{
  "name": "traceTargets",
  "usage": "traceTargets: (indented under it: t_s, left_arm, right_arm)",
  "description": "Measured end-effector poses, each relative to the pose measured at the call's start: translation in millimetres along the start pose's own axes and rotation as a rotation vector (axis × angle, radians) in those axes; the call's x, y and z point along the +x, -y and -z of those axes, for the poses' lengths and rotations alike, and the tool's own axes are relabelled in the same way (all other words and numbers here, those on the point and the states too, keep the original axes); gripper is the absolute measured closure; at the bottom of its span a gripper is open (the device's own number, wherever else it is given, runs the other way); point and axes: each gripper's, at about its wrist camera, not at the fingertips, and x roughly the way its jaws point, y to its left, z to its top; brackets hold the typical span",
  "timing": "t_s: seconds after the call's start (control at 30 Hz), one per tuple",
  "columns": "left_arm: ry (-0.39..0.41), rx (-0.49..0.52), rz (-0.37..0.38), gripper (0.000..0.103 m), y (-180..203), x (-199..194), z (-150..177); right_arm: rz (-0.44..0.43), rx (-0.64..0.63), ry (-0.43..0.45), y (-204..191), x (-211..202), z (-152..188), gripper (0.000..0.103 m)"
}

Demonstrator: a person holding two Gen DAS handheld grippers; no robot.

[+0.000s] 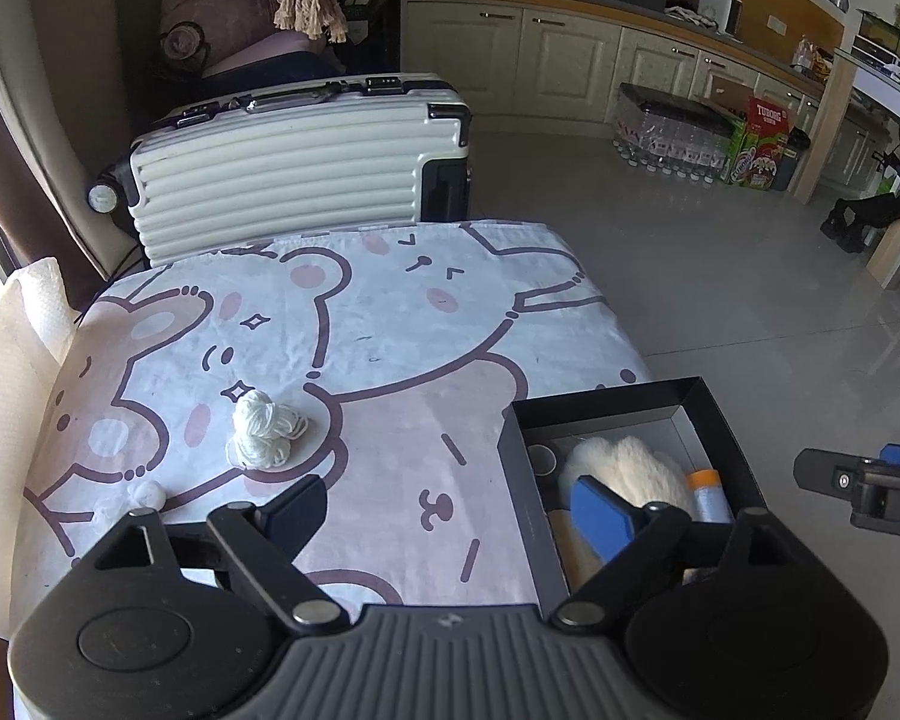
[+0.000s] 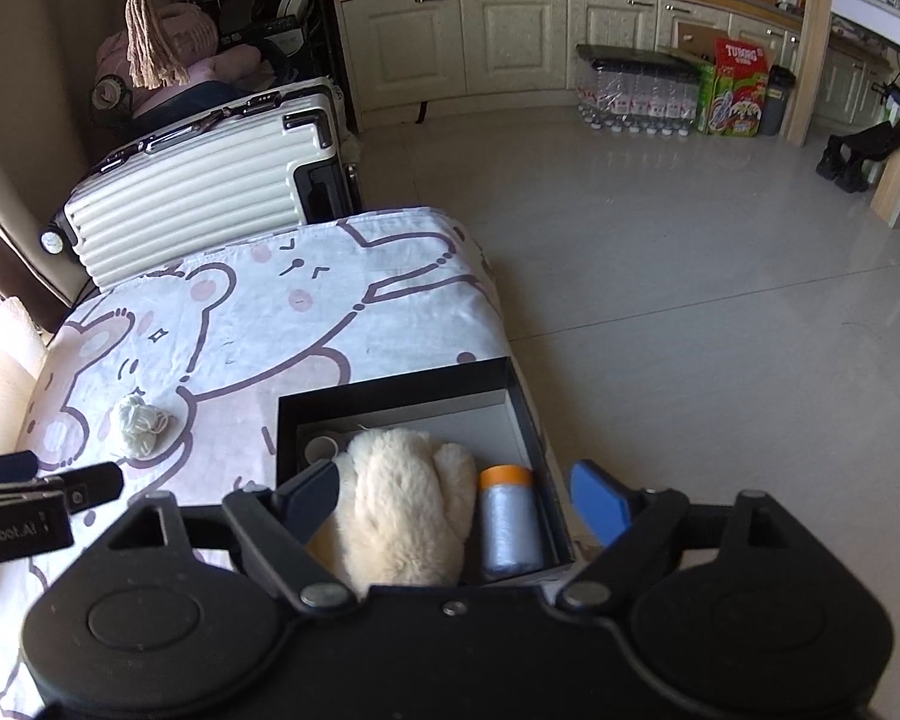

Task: Organize objects
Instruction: 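Withdraw both tools up from the black box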

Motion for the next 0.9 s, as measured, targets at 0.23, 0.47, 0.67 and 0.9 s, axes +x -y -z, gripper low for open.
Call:
traceTargets:
  t_s: [0.23,0.47,0.67,0.9]
  left_arm:
    - [0.005,0.006,-0.019,0.003,-1,-1,3]
    - [-0.004,-0.005,-0.024,0.0,-3,2,6]
    - [-0.019,-0.012,-0.014,0.0,-4,7,9]
    - [-0.019,0.006,-0.015,0.0,-1,9,10]
  right_arm:
    - [0.044,-0.012,0.012,4,-3,4,0.005]
    - [0.078,-0.023,0.004,7,-1,9,0.0]
    - [0.09,-0.037,0.029,9,0,14,0.0]
    - [0.094,-0.034,0.031,12,2,15,0.0]
